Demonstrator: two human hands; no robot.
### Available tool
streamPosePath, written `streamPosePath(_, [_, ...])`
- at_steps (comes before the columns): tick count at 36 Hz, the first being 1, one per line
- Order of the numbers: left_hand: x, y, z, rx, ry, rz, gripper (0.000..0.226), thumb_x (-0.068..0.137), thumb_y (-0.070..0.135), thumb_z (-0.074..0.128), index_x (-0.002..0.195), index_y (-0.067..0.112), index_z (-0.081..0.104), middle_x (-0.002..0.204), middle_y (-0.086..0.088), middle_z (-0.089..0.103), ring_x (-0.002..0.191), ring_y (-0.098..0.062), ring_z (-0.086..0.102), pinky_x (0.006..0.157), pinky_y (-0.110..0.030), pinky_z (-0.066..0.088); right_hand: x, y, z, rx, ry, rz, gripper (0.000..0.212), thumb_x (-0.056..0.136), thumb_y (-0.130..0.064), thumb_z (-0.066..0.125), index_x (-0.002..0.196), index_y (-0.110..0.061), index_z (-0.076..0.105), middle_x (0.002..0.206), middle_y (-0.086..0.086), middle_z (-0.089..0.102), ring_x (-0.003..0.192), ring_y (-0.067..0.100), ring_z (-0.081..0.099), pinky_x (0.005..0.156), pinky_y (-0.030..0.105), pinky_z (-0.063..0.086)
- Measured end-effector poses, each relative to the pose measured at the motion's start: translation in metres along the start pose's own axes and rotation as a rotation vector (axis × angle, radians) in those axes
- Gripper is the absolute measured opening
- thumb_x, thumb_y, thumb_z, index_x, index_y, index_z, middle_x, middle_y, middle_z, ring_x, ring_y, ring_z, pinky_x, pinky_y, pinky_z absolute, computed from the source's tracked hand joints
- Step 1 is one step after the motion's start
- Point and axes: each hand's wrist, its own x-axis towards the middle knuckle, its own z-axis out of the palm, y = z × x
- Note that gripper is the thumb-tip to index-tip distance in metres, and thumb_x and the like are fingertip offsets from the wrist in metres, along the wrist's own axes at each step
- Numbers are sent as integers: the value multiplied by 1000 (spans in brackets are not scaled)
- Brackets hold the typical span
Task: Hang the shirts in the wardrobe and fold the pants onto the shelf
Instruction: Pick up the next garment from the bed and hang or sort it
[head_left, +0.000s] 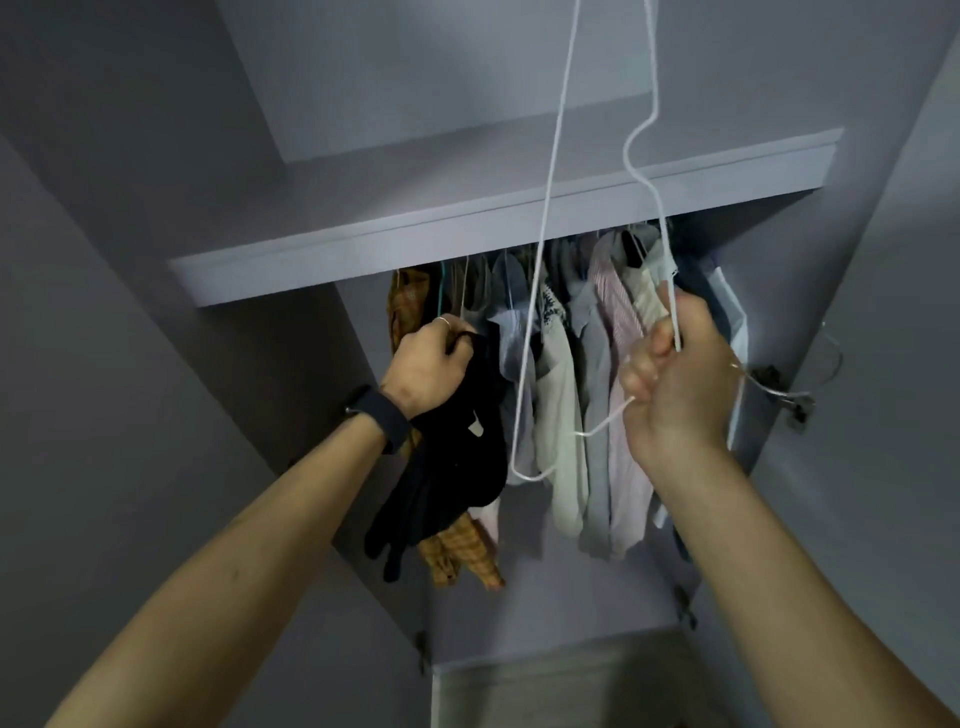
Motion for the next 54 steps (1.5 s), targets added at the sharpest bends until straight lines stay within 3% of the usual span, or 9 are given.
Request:
streamPosePath(11, [0, 17, -62, -289, 47, 55, 17, 102, 18, 53, 100, 25, 68, 83, 2, 69, 73, -10, 61, 74, -31, 50, 28, 51, 56, -87, -60, 20, 15, 74, -15, 60, 60, -15, 57, 45, -7, 35, 37, 6, 25, 36, 18, 19])
streamPosePath(22, [-20, -26, -87, 38, 155, -42, 16, 103, 21, 52, 108, 17, 66, 101, -6, 70, 89, -24, 67, 77, -31, 53, 74, 91, -54, -1010, -371, -125, 47, 81, -11, 67, 42, -15, 41, 45, -7, 31, 42, 7, 30, 47, 25, 24])
streamPosePath(29, [-34, -13, -32, 281, 57, 56, 20, 98, 27, 50, 108, 19, 65, 105, -10, 72, 97, -34, 66, 83, -41, 53, 72, 56, -9, -1240, -562, -480, 41, 73, -20, 68, 51, -10, 34, 47, -8, 25, 45, 7, 28, 47, 23, 27])
streamPosePath(34, [-25, 8, -21, 212, 70, 112, 23, 96, 34, 55, 112, 26, 68, 115, -6, 66, 108, -29, 62, 89, -39, 51, 77, 39, 24, -1691, -833, -379, 41, 81, -28, 67, 53, -4, 48, 52, 4, 47, 49, 12, 45, 54, 28, 39])
streamPosePath(39, [-25, 19, -9, 277, -159, 133, 46, 87, 56, 58, 127, 33, 61, 135, 2, 52, 127, -24, 44, 104, -47, 41, 82, 36, 35, -1523, -753, -493, 51, 93, -37, 63, 49, -11, 57, 45, -7, 55, 51, 7, 55, 57, 28, 40])
streamPosePath(45, [-23, 30, 6, 51, -100, 225, 25, 102, 33, 55, 94, 16, 72, 81, 6, 70, 83, -11, 67, 84, -38, 53, 76, 13, 24, -1195, -825, -237, 37, 82, -66, 60, 89, -32, 75, 92, -21, 73, 86, -5, 66, 82, 25, 48])
streamPosePath(50, [-25, 11, 4, -10, 7, 187, 24, 102, 33, 56, 88, 20, 71, 70, 9, 69, 66, -2, 63, 85, -38, 55, 107, 6, -32, -1492, -646, 81, 92, 83, -91, 23, 152, -33, 42, 157, -7, 42, 147, 19, 34, 117, 31, 20])
streamPosePath(52, [-28, 6, 2, 47, -13, 153, 24, 101, 37, 55, 90, 23, 71, 76, 9, 71, 73, -11, 67, 79, -40, 55, 109, 22, -54, -1446, -644, 351, 84, 87, -82, 39, 138, -19, 62, 142, 3, 60, 131, 21, 56, 116, 34, 36])
streamPosePath(54, [-32, 3, 1, 149, -52, 169, 24, 101, 42, 53, 96, 25, 70, 84, 6, 73, 85, -20, 69, 79, -42, 54, 104, 40, -71, -1399, -598, 336, 53, 93, -65, 54, 96, -19, 81, 98, 3, 78, 90, 15, 74, 83, 21, 55])
